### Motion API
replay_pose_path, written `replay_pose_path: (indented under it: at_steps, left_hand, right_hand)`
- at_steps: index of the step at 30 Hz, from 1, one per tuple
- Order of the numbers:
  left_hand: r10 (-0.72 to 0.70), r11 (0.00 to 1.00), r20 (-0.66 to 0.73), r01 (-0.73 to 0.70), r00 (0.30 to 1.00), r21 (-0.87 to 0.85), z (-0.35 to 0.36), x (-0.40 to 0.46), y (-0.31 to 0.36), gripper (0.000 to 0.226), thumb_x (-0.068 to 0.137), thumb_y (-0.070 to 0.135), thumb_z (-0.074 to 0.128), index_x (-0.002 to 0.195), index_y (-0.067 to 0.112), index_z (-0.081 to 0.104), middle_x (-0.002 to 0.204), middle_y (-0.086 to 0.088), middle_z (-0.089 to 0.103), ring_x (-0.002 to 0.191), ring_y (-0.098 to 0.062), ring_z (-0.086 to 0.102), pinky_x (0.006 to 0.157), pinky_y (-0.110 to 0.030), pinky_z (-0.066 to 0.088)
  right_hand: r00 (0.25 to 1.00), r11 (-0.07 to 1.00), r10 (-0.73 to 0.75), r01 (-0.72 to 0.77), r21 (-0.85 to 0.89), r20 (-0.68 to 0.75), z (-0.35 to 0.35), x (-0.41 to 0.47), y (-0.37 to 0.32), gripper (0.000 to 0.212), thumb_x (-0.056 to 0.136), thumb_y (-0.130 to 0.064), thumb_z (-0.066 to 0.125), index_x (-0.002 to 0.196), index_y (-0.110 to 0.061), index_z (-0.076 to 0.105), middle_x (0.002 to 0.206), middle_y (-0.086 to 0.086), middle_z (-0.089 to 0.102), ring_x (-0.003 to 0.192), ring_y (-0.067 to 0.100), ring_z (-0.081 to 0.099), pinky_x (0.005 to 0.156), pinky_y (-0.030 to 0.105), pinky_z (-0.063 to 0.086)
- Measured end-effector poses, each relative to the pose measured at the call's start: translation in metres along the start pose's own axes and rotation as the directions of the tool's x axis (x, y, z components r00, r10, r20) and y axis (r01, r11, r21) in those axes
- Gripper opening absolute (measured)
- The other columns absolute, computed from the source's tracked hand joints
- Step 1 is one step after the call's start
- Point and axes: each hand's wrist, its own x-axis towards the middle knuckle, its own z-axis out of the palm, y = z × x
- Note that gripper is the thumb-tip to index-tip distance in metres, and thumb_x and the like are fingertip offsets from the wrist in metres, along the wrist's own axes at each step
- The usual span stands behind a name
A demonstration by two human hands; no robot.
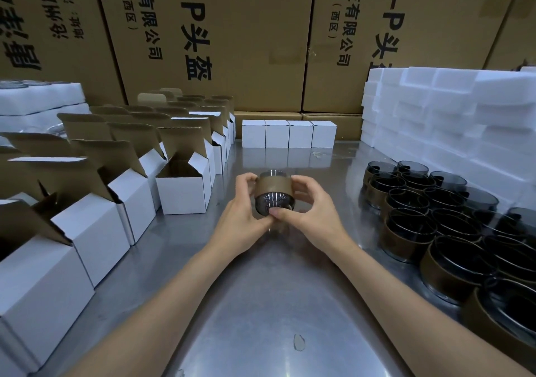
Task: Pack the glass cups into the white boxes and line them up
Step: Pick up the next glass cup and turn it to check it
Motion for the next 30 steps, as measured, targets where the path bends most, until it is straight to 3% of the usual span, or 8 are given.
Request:
replay_pose_path:
  at_steps: [4,8,11,14,19,24,27,30]
  left_hand:
    - [0.098,0.993,-0.006,-0.098,0.995,0.066,0.0000,-0.0012,0.0021,0.084,0.075,0.024,0.078,0.138,0.039,0.025,0.133,0.012,0.049,0.117,-0.007,0.052,0.094,-0.027,0.045]
    - [0.088,0.994,-0.029,-0.086,0.996,0.068,-0.0008,-0.0004,0.0008,0.074,0.074,0.018,0.078,0.131,0.037,0.033,0.127,0.011,0.054,0.115,-0.010,0.054,0.091,-0.033,0.050]
    - [0.033,0.999,-0.023,-0.032,0.999,0.022,-0.0016,-0.0003,0.0007,0.072,0.074,0.019,0.078,0.124,0.036,0.029,0.116,0.018,0.053,0.111,-0.009,0.055,0.086,-0.024,0.045]
    - [0.002,1.000,-0.031,-0.002,1.000,-0.007,-0.0028,-0.0015,0.0028,0.070,0.075,0.020,0.078,0.118,0.037,0.025,0.106,0.030,0.052,0.105,-0.011,0.059,0.083,-0.028,0.049]
    - [-0.012,0.999,0.016,0.011,1.000,0.031,-0.0026,-0.0026,0.0061,0.069,0.077,0.027,0.077,0.120,0.037,0.023,0.110,0.009,0.064,0.099,-0.018,0.064,0.083,-0.039,0.053]
    - [-0.023,0.995,0.072,0.015,0.997,0.100,-0.0030,-0.0042,0.0083,0.068,0.081,0.014,0.069,0.119,0.044,0.022,0.117,0.005,0.060,0.104,-0.014,0.062,0.087,-0.035,0.052]
    - [-0.026,0.991,0.096,0.013,0.995,0.134,-0.0036,-0.0045,0.0092,0.063,0.079,0.001,0.056,0.116,0.043,0.026,0.112,0.008,0.056,0.105,-0.017,0.059,0.088,-0.044,0.051]
    - [-0.038,0.985,0.116,0.018,0.992,0.172,-0.0032,-0.0044,0.0103,0.063,0.077,-0.003,0.049,0.115,0.042,0.026,0.108,0.009,0.053,0.101,-0.018,0.059,0.083,-0.047,0.052]
  right_hand:
    - [0.994,0.992,-0.102,0.098,-0.083,-0.050,-0.0020,-0.0019,-0.0004,0.064,0.066,-0.009,0.084,0.120,-0.022,0.053,0.118,-0.009,0.055,0.105,-0.004,0.053,0.094,0.023,0.046]
    - [0.990,0.983,-0.135,0.130,-0.128,-0.028,-0.0003,-0.0042,-0.0034,0.067,0.068,-0.007,0.080,0.126,-0.027,0.052,0.119,-0.015,0.048,0.108,0.003,0.053,0.094,0.035,0.050]
    - [0.996,0.992,-0.082,0.085,-0.097,0.025,-0.0001,-0.0037,-0.0022,0.070,0.073,-0.011,0.078,0.132,-0.030,0.046,0.126,-0.015,0.048,0.111,0.001,0.053,0.095,0.026,0.048]
    - [0.994,0.998,0.011,-0.017,0.056,0.106,-0.0001,-0.0030,-0.0026,0.070,0.078,-0.017,0.077,0.137,-0.027,0.043,0.127,-0.009,0.056,0.111,-0.003,0.055,0.093,0.020,0.047]
    - [0.993,0.990,0.059,-0.071,0.124,0.099,0.0004,-0.0035,-0.0036,0.054,0.080,-0.022,0.076,0.127,-0.028,0.049,0.114,-0.002,0.065,0.108,0.009,0.061,0.097,0.034,0.050]
    - [0.999,0.998,-0.017,0.020,-0.059,0.048,-0.0021,-0.0046,-0.0011,0.061,0.071,-0.017,0.082,0.117,-0.029,0.044,0.108,-0.024,0.053,0.106,-0.003,0.053,0.091,0.018,0.044]
    - [0.997,0.989,-0.009,0.019,-0.147,0.071,-0.0005,-0.0038,0.0022,0.062,0.070,-0.016,0.081,0.112,-0.025,0.037,0.109,-0.013,0.051,0.103,0.002,0.050,0.081,0.007,0.038]
    - [0.995,0.983,0.019,0.000,-0.185,0.098,0.0013,-0.0025,0.0032,0.064,0.070,-0.014,0.081,0.110,-0.023,0.032,0.110,-0.007,0.048,0.103,0.005,0.048,0.078,0.007,0.038]
